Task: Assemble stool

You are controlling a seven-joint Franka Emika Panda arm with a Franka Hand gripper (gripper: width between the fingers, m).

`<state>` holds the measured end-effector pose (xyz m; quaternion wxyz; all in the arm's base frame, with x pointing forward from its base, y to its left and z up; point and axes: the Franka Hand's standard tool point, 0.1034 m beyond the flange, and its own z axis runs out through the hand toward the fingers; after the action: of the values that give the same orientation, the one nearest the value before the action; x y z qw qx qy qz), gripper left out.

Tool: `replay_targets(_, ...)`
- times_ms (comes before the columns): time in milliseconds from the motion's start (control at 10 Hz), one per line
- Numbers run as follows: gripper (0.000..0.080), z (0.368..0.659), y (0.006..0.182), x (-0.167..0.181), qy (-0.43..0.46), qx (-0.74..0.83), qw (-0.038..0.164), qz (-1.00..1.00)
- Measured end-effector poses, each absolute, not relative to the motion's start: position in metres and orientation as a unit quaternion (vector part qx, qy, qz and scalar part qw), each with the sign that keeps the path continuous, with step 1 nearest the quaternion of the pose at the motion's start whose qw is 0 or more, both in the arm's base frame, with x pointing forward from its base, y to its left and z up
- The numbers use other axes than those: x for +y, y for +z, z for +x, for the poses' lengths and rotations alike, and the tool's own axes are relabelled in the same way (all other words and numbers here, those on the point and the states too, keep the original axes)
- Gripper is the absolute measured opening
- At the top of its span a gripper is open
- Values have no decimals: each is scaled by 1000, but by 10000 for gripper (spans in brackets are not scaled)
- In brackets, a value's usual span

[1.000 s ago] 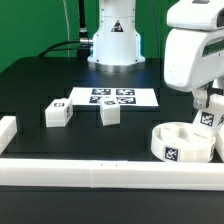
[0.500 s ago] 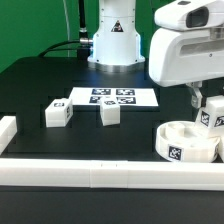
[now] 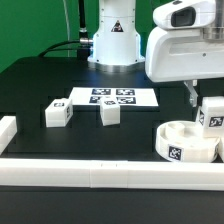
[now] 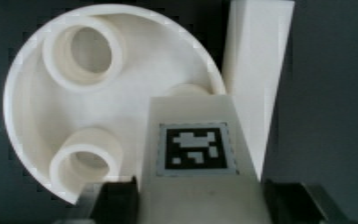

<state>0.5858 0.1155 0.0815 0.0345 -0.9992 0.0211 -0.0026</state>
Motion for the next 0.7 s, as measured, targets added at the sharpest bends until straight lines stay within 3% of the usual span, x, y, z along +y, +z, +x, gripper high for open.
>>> replay_targets(700, 338, 585, 80, 118, 8, 265, 48, -963)
